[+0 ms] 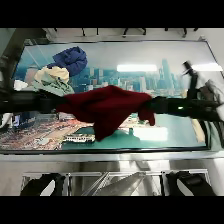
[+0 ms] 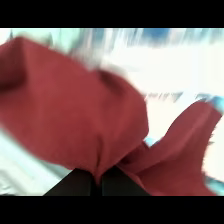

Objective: Fold the shirts.

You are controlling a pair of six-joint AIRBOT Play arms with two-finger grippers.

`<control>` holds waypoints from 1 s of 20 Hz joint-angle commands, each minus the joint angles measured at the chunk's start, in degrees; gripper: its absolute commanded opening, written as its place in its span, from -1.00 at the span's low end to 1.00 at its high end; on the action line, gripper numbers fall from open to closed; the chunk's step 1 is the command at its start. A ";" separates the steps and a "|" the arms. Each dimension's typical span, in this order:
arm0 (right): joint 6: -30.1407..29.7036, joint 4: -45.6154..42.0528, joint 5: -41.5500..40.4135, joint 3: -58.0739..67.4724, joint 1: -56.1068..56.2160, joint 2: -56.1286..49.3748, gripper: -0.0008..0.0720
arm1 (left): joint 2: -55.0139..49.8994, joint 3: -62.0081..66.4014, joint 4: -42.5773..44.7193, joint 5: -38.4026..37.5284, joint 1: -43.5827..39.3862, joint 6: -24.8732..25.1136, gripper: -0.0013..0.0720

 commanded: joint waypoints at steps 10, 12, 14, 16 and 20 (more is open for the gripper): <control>13.11 -14.56 27.61 31.15 -0.22 4.46 -0.89 | -13.53 49.03 8.31 -14.40 -0.04 -7.48 -0.93; 12.87 -17.94 28.13 28.57 -0.22 2.58 -0.89 | -15.19 36.96 6.25 -8.85 -0.09 -2.73 -0.93; 12.44 -23.69 27.63 22.43 -0.22 0.24 -0.89 | -19.54 27.12 5.75 -4.57 -2.45 1.18 -0.93; 12.15 -26.18 22.88 12.24 -0.24 -2.10 -0.89 | -27.19 23.56 6.38 -3.02 -6.73 6.12 -0.93; 11.13 -26.32 1.81 -6.10 -2.10 -9.40 -0.89 | -49.46 33.42 12.85 -1.05 -13.88 10.73 -0.93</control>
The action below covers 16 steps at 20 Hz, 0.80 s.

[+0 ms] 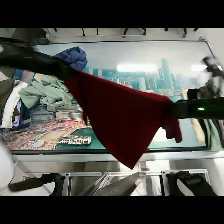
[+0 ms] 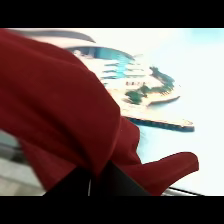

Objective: Fold the shirts.

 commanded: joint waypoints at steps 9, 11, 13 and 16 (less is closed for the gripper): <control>-8.33 -1.46 -31.85 -11.19 -4.37 -19.89 -0.89 | -30.42 5.64 1.49 10.75 -10.32 5.88 -0.93; -8.33 -1.49 -34.23 -11.19 -4.37 -19.89 -0.89 | -30.38 8.24 0.98 8.76 -10.32 5.73 -0.75; -8.35 -1.49 -34.21 -11.19 -4.37 -20.02 -0.89 | -28.28 8.61 1.90 7.13 -9.55 0.61 0.90; -8.35 -1.44 -32.57 -11.17 -4.68 -20.04 -0.89 | -20.31 0.15 2.56 1.09 -5.73 -7.17 0.87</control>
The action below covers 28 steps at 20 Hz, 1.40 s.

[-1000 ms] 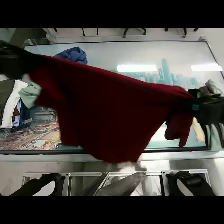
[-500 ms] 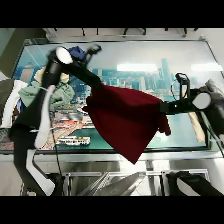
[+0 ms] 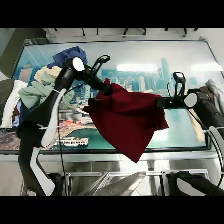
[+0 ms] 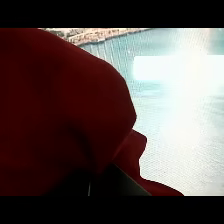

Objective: Fold the shirts.

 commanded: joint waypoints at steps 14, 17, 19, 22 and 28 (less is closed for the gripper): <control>-0.15 2.01 4.59 -0.02 -0.26 -0.26 -0.89 | 48.61 -85.40 -30.47 25.46 -2.01 -12.90 0.87; -0.15 3.76 4.59 -0.02 -0.26 -0.24 -0.89 | 41.83 -82.42 -30.80 26.43 -6.99 -13.11 0.86; -0.15 4.57 4.59 -0.02 -0.26 -0.24 -0.89 | 36.94 -79.10 -30.84 27.32 -9.90 -13.09 0.87; -0.15 4.57 4.55 -0.02 -0.26 -0.22 -0.89 | 29.97 -74.25 -30.84 26.67 -12.52 -13.09 0.87; -0.17 4.50 4.39 -0.02 -0.26 -0.22 -0.89 | 20.81 -68.48 -30.97 23.19 -16.26 -13.09 0.86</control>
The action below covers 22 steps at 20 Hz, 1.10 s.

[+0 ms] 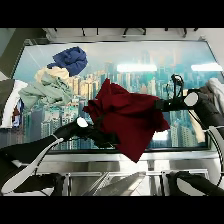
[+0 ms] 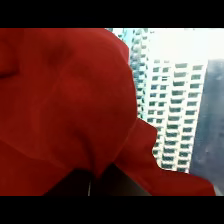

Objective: Fold the shirts.

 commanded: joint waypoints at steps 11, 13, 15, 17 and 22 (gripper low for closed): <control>-1.27 -0.17 -0.44 -0.02 -0.13 0.04 -0.89 | -13.35 16.33 -2.01 2.32 -10.23 -0.44 -0.52; -1.27 -0.87 -0.35 -0.02 -0.13 0.04 -0.89 | -12.41 17.90 -1.53 2.62 -10.21 1.38 -0.93; -1.27 -1.90 0.44 0.00 -0.13 0.04 -0.89 | -9.20 18.18 2.03 0.28 -8.57 1.25 -0.93; -1.27 -2.82 2.40 0.00 -0.13 0.04 -0.89 | -3.43 16.87 8.24 -4.13 -4.85 1.16 -0.93; -3.02 -3.58 9.35 0.00 -0.11 2.86 -0.89 | 17.03 14.40 14.75 -11.89 11.61 -0.92 -0.93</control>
